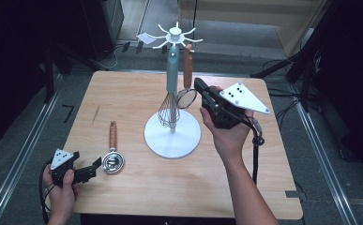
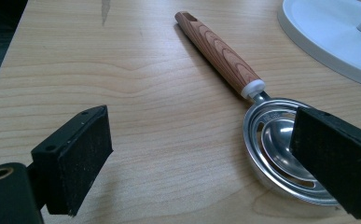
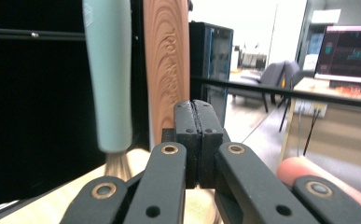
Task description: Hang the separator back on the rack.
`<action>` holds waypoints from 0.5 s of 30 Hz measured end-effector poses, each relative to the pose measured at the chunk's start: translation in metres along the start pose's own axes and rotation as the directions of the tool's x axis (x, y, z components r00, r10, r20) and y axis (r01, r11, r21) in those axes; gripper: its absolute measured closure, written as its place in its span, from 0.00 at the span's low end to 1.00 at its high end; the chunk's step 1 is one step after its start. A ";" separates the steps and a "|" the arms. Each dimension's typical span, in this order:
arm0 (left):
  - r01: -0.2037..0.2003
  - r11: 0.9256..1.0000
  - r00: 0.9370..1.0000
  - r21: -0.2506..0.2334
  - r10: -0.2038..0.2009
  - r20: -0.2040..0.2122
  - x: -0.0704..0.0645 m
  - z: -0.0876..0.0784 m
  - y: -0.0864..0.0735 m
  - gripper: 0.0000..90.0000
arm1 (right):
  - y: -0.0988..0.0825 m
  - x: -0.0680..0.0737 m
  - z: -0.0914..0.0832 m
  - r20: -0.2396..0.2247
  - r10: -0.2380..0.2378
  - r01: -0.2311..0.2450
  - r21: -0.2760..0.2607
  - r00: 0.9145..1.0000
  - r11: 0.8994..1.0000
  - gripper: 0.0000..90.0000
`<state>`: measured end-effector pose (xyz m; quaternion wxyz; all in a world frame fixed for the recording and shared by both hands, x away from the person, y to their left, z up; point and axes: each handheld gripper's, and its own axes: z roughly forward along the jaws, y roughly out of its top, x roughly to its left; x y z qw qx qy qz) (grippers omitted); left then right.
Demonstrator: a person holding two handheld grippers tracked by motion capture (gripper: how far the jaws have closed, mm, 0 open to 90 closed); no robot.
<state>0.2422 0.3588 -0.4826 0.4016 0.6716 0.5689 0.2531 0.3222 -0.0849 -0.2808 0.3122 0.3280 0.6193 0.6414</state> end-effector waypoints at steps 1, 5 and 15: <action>-0.002 1.000 1.000 -0.001 0.002 -0.001 0.000 0.000 0.000 0.07 | 0.000 -0.002 0.003 0.005 -0.013 0.013 -0.014 1.000 1.000 1.00; 0.004 1.000 1.000 -0.008 -0.004 0.005 0.001 -0.001 0.000 0.06 | 0.004 -0.005 0.010 0.047 -0.026 0.029 -0.052 0.999 0.998 1.00; -0.002 1.000 1.000 0.002 0.002 -0.008 -0.001 0.000 0.000 0.07 | 0.031 -0.004 0.012 0.025 -0.016 0.019 -0.119 1.000 0.993 1.00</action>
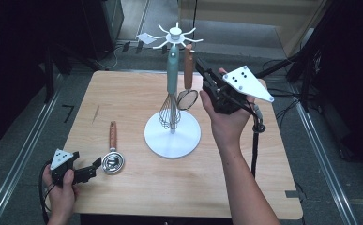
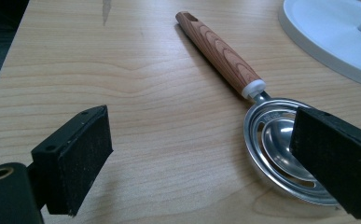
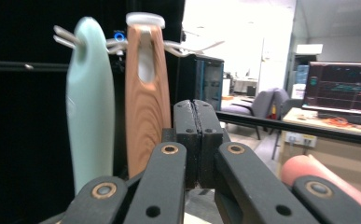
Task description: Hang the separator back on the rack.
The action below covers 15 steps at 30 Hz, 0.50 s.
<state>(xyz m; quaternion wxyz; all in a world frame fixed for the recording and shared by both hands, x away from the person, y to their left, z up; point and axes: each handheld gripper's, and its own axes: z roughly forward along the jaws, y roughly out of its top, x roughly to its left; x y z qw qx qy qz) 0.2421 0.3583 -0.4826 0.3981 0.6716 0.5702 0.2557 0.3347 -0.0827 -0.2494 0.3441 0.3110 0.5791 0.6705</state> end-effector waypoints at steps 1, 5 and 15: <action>-0.006 1.000 1.000 0.003 0.006 -0.003 0.000 0.000 0.000 0.07 | 0.002 0.000 0.000 -0.008 0.009 -0.009 0.003 1.000 1.000 1.00; -0.009 1.000 1.000 0.005 0.009 -0.012 -0.001 0.000 0.000 0.07 | 0.008 0.000 -0.002 -0.041 0.042 -0.043 -0.010 0.998 0.999 1.00; -0.039 0.999 0.999 0.001 0.039 -0.014 -0.005 -0.002 0.000 0.07 | 0.028 0.004 -0.002 -0.083 0.074 -0.077 -0.036 0.994 0.996 1.00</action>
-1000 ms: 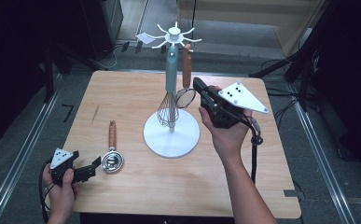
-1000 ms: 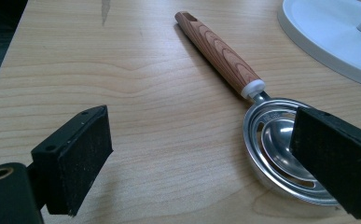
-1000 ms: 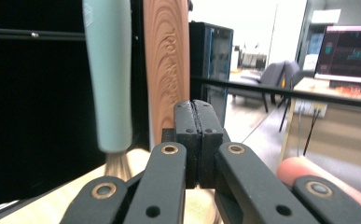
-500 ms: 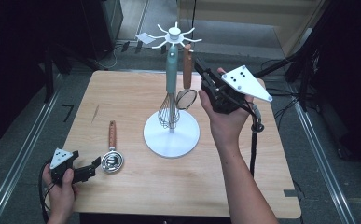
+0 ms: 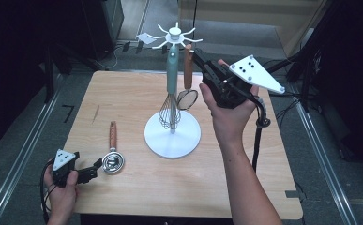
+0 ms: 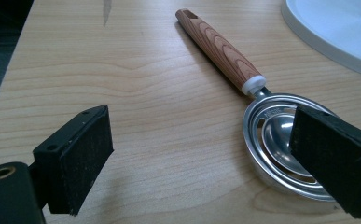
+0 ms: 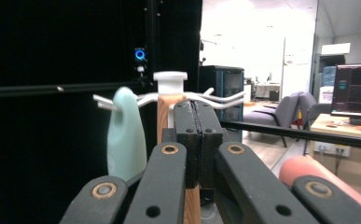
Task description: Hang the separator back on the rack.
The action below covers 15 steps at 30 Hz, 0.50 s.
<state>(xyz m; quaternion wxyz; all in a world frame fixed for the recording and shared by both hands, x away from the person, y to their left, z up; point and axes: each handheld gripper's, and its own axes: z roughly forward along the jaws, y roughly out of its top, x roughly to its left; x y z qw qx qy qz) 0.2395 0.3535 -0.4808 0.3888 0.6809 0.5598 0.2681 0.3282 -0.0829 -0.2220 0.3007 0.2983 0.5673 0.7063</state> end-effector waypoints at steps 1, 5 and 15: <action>-0.005 1.000 1.000 -0.004 0.005 0.002 -0.001 0.000 0.000 0.07 | 0.001 0.001 0.000 -0.006 0.005 -0.005 -0.006 1.000 1.000 1.00; -0.020 1.000 1.000 -0.001 0.020 -0.004 -0.003 0.001 0.000 0.07 | 0.001 0.006 -0.001 -0.022 -0.005 0.005 -0.006 1.000 1.000 1.00; -0.027 1.000 0.999 0.002 0.027 -0.032 -0.004 0.002 0.000 0.15 | -0.002 0.017 0.001 -0.040 -0.043 0.043 0.007 0.998 0.999 1.00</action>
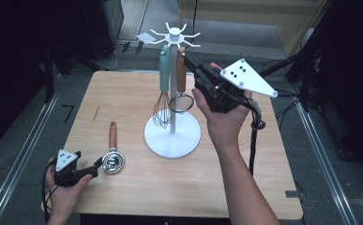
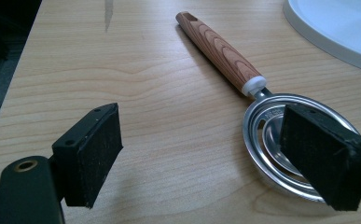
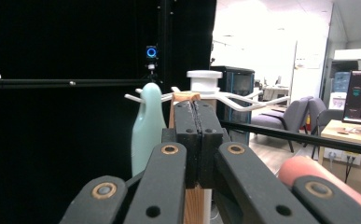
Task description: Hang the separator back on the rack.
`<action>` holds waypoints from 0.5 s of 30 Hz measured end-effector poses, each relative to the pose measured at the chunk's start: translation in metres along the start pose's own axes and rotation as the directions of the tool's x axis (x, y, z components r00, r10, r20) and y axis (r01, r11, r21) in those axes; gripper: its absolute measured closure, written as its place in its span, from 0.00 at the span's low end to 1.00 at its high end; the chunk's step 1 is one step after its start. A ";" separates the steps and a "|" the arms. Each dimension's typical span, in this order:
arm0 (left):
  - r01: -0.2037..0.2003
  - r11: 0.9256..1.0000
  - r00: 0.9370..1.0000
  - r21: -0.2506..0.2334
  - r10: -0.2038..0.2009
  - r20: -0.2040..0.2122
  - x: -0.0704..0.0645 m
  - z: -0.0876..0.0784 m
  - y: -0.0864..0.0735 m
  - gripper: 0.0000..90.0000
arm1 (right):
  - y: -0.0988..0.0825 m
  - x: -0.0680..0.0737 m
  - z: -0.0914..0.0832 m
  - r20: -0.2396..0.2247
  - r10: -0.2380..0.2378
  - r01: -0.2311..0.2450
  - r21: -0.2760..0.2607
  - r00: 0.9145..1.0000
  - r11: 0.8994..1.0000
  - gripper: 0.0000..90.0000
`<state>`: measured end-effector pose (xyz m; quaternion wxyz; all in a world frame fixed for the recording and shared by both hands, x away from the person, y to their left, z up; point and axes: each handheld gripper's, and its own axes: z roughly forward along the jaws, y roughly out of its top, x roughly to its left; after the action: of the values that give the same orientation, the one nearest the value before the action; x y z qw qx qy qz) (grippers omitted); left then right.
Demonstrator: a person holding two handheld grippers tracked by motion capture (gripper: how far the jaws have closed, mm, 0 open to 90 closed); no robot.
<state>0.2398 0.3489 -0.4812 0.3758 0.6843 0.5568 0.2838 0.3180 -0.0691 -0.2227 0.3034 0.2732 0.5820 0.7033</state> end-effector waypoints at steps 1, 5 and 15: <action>-0.001 1.000 1.000 -0.001 0.001 0.002 0.000 0.000 0.000 0.15 | 0.000 0.001 0.001 -0.005 -0.002 0.002 -0.001 1.000 1.000 1.00; -0.001 1.000 1.000 0.002 0.001 0.015 0.000 0.000 0.000 0.16 | 0.000 0.004 0.002 -0.011 -0.003 0.003 0.001 1.000 1.000 1.00; 0.018 1.000 0.998 -0.019 -0.017 0.060 0.003 -0.003 0.000 0.30 | -0.007 0.009 0.002 -0.010 -0.025 0.026 0.027 1.000 0.999 0.99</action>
<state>0.2381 0.3527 -0.4796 0.4014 0.6840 0.5484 0.2652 0.3137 -0.0602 -0.2288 0.3057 0.2663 0.5963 0.6929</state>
